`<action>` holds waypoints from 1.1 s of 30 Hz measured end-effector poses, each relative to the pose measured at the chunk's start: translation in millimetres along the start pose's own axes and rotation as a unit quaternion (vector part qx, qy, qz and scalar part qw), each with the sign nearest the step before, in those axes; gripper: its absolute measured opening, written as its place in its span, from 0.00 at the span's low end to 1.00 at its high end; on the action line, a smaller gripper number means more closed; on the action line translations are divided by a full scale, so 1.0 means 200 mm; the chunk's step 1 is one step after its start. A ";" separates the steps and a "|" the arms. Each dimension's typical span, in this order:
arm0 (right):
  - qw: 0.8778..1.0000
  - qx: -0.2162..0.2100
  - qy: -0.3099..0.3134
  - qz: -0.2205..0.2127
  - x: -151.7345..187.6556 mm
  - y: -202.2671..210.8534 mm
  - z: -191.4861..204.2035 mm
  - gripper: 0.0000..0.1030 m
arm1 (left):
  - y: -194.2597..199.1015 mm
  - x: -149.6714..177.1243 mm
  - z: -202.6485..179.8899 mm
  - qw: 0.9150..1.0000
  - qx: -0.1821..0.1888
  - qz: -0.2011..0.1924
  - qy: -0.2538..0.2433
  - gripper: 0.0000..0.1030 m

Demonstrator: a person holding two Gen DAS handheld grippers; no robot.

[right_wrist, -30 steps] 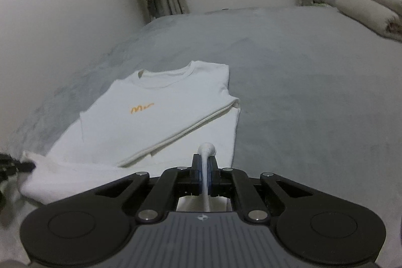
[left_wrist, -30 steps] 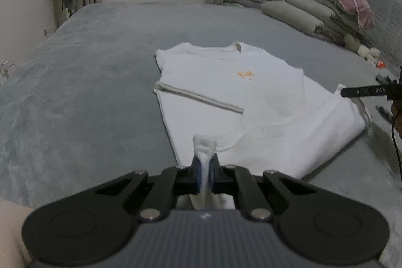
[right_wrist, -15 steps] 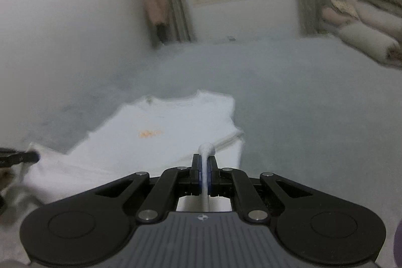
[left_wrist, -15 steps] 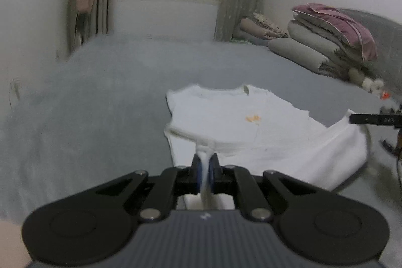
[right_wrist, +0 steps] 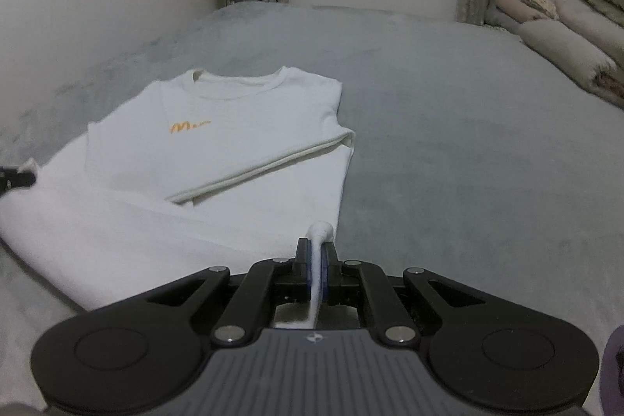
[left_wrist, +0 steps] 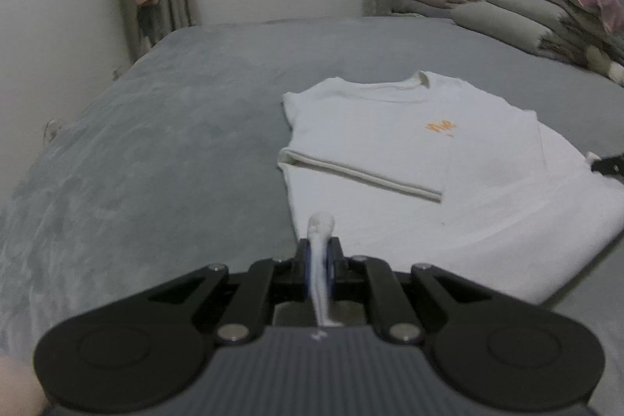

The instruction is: Fold clothes

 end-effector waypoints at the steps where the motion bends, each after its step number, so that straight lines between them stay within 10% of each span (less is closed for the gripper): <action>1: 1.000 -0.002 -0.001 -0.003 -0.01 0.01 0.00 0.04 | 0.01 -0.01 0.01 1.000 0.002 -0.008 0.005 0.07; 10: 0.999 -0.011 0.004 -0.037 -0.07 0.08 -0.01 0.05 | 0.02 -0.02 0.01 1.000 0.019 -0.012 0.020 0.09; 15: 0.992 0.064 0.101 -0.026 -0.02 0.07 0.05 0.30 | 0.01 -0.02 0.01 0.999 0.020 0.001 0.027 0.09; 25: 0.980 -0.113 0.159 -0.031 -0.03 0.06 0.60 0.30 | -0.02 -0.02 0.07 0.994 0.020 0.052 0.097 0.14; 33: 0.959 -0.128 0.253 -0.001 0.04 -0.08 0.75 0.15 | -0.02 -0.01 0.08 0.992 0.027 0.056 0.107 0.13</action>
Point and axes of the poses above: each gripper's, at about its wrist camera, not at the fingertips, and y roughly against the way its jaws point, z to its left, x to its underside, the point moved 8 cm from there along -y, roughly the way its jaws point, and after that the axes turned 9 degrees about -y, right-handed, at the moved point
